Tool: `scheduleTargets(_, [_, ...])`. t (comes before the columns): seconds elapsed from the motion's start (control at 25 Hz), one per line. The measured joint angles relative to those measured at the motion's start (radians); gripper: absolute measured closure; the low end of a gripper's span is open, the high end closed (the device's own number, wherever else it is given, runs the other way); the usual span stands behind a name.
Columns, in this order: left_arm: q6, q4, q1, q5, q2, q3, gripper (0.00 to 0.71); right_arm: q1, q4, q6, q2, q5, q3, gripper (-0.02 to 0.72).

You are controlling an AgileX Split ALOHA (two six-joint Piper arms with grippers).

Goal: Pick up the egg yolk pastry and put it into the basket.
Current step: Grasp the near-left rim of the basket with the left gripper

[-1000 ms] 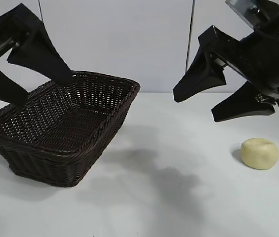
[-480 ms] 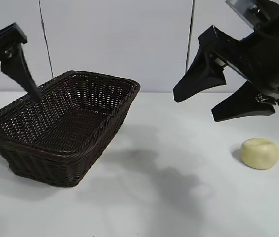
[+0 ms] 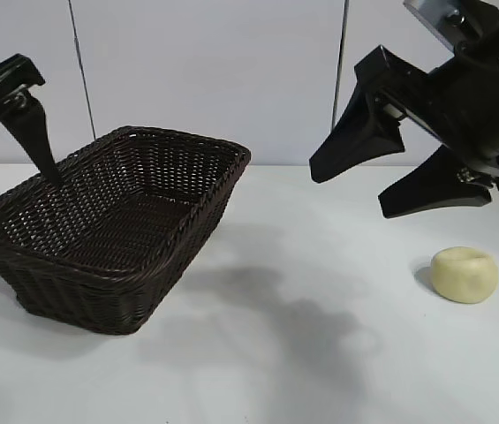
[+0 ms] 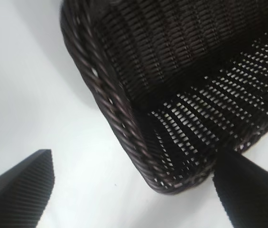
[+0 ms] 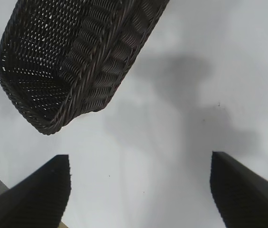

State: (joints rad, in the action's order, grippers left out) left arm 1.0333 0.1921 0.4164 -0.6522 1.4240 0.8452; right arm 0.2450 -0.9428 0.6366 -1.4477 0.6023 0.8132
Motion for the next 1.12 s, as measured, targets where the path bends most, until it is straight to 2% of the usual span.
scheduleTargets(0.2, [0.174, -0.089, 0.015, 0.075, 0.012, -0.071, 0.052, 0.000, 0.000, 0.000, 0.000, 0.000, 0.001, 0.122])
scheduleTargets(0.56, [0.177, -0.098, 0.015, 0.193, 0.117, -0.076, 0.052, 0.000, 0.000, 0.000, 0.000, -0.002, 0.001, 0.122])
scheduleTargets(0.72, [0.177, -0.098, 0.015, 0.317, 0.199, -0.076, 0.052, 0.000, 0.000, 0.000, 0.000, -0.003, 0.001, 0.122])
scheduleTargets(0.84, [0.177, -0.097, 0.015, 0.344, 0.214, -0.076, 0.053, 0.000, 0.000, 0.000, 0.000, -0.004, 0.001, 0.122])
scheduleTargets(1.12, [0.177, -0.096, 0.015, 0.350, 0.214, -0.078, 0.153, 0.000, 0.000, 0.000, 0.000, -0.004, 0.001, 0.122])
